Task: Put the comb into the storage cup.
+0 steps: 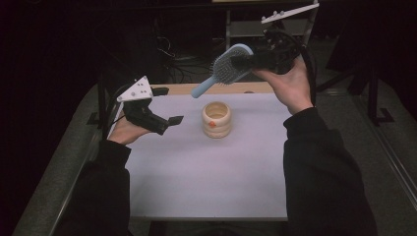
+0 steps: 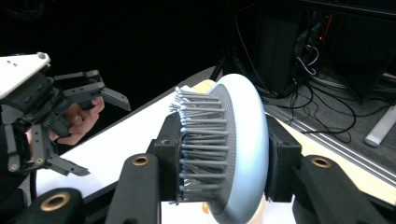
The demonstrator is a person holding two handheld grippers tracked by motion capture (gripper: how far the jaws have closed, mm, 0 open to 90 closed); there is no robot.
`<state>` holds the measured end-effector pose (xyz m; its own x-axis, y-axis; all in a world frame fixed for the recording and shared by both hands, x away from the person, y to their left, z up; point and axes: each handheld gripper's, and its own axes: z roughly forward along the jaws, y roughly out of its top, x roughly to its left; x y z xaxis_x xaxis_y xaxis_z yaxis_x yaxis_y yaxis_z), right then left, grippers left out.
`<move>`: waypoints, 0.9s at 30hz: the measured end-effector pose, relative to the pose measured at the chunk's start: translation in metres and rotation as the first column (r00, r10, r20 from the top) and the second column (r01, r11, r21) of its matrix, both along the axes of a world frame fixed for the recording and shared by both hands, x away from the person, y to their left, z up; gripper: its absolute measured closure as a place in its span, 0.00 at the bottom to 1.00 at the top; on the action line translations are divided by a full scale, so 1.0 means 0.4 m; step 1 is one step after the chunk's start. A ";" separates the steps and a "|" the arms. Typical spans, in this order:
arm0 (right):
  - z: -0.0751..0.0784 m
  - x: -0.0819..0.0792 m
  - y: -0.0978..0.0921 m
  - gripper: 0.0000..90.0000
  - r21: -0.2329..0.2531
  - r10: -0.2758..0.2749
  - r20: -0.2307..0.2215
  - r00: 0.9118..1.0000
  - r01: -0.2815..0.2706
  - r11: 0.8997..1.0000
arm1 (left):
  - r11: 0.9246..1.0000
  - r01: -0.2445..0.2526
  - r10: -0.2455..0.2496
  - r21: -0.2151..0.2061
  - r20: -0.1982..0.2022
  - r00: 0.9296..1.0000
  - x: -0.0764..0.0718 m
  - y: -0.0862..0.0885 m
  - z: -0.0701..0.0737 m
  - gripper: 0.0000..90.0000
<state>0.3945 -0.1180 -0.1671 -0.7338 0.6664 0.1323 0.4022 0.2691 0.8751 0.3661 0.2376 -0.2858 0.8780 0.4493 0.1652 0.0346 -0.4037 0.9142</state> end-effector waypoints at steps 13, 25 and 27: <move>-0.004 0.010 -0.031 0.62 -0.027 -0.037 -0.003 0.999 0.037 0.999 | 1.000 -0.030 0.029 -0.011 -0.015 0.999 -0.014 0.056 -0.043 0.00; -0.023 0.025 -0.054 0.62 -0.054 -0.068 -0.018 0.998 0.067 0.996 | 0.998 -0.048 0.047 -0.041 -0.020 0.999 -0.027 0.100 -0.067 0.00; -0.026 0.026 -0.055 0.62 -0.057 -0.070 -0.020 0.997 0.069 0.996 | 0.998 -0.050 0.049 -0.046 -0.020 0.999 -0.028 0.102 -0.070 0.00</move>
<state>0.4051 -0.1401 -0.1774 -0.6826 0.7226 0.1088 0.4406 0.2882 0.8502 0.3548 0.2785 -0.3140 0.8571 0.4993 0.1269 0.0706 -0.3580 0.9310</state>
